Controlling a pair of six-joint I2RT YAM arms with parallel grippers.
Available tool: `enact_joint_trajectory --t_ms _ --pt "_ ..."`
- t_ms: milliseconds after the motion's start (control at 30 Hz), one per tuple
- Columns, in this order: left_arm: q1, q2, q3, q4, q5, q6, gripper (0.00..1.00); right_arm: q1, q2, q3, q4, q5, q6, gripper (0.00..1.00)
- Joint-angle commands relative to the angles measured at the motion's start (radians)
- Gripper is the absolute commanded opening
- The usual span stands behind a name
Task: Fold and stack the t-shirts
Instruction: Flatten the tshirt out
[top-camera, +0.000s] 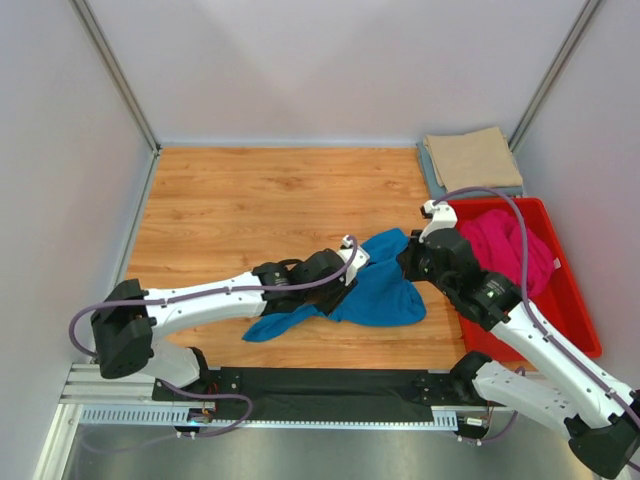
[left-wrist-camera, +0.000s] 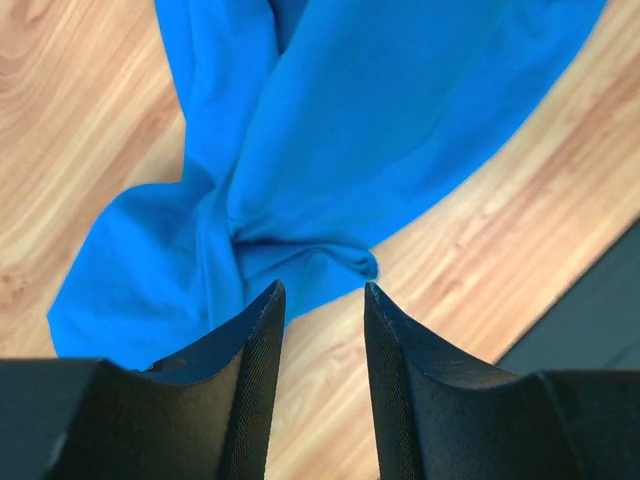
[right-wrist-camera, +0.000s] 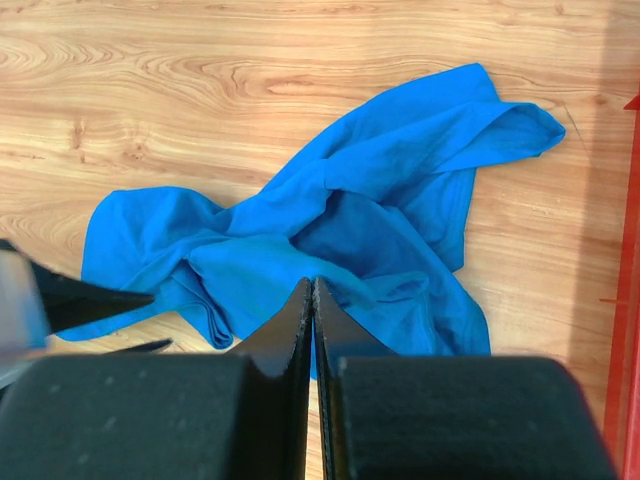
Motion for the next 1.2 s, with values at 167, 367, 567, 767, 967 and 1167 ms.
enact_joint_trajectory --t_ms 167,367,567,767,967,1167 --pt "0.002 0.112 0.03 0.048 -0.052 0.092 0.45 -0.007 -0.019 -0.009 0.045 -0.015 0.008 0.0" --pt "0.001 0.148 0.021 0.034 -0.132 0.063 0.45 -0.007 -0.021 -0.013 0.042 -0.02 0.006 0.0" --pt "0.001 0.153 -0.027 0.082 -0.129 0.033 0.45 -0.008 -0.028 -0.019 0.039 -0.018 0.015 0.0" --pt "0.002 0.17 -0.028 0.1 -0.138 0.015 0.37 -0.008 -0.027 -0.012 0.03 -0.012 0.02 0.0" --pt "0.001 0.016 -0.007 0.005 -0.241 -0.062 0.0 -0.011 -0.036 0.005 -0.045 0.089 0.041 0.0" --pt "0.085 -0.212 0.041 -0.266 -0.246 -0.233 0.0 -0.089 -0.062 0.056 -0.185 0.157 0.077 0.0"
